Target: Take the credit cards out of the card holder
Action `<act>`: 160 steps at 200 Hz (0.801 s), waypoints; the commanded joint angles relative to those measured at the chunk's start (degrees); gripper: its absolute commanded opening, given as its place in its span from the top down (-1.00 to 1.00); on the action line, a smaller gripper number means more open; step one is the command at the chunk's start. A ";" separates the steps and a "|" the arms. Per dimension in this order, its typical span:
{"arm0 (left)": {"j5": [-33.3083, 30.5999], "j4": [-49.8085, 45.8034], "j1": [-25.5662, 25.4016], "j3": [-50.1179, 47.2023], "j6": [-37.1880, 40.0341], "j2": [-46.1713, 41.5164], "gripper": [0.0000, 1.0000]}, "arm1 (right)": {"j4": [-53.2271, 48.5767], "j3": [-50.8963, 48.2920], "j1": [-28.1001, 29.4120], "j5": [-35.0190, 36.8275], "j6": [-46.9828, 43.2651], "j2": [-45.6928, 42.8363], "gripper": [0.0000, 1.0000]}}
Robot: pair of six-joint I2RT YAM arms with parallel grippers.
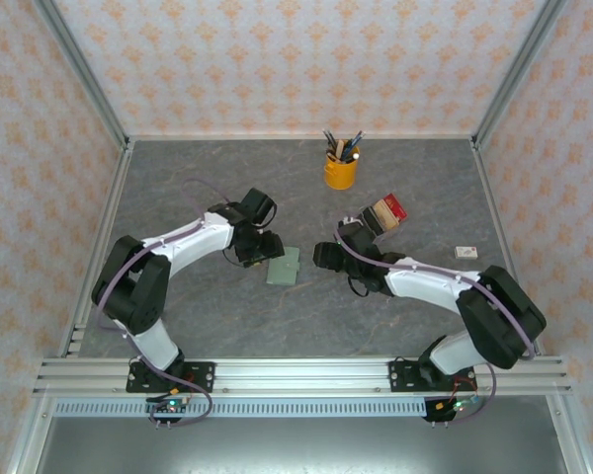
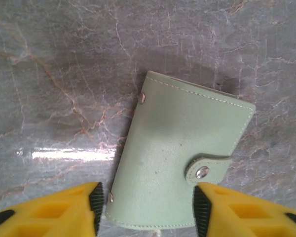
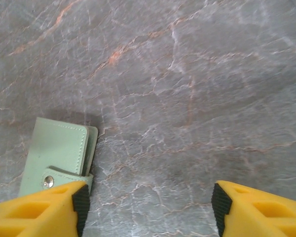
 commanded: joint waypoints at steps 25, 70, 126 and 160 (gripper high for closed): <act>-1.54 -0.76 0.26 1.48 1.29 3.82 0.11 | -0.84 2.42 -0.20 -2.64 -2.24 1.35 -0.26; 1.69 2.82 -0.43 -0.30 1.13 5.43 0.24 | -1.61 3.10 -0.20 -2.72 -2.63 2.20 -0.23; 4.78 12.24 -5.91 -6.61 -5.99 3.86 0.40 | -3.71 5.29 -0.20 -4.52 -3.56 4.35 -0.09; 4.81 15.72 -7.65 -8.24 -9.27 3.17 0.41 | -4.91 6.83 0.38 -7.44 -3.90 6.30 -0.03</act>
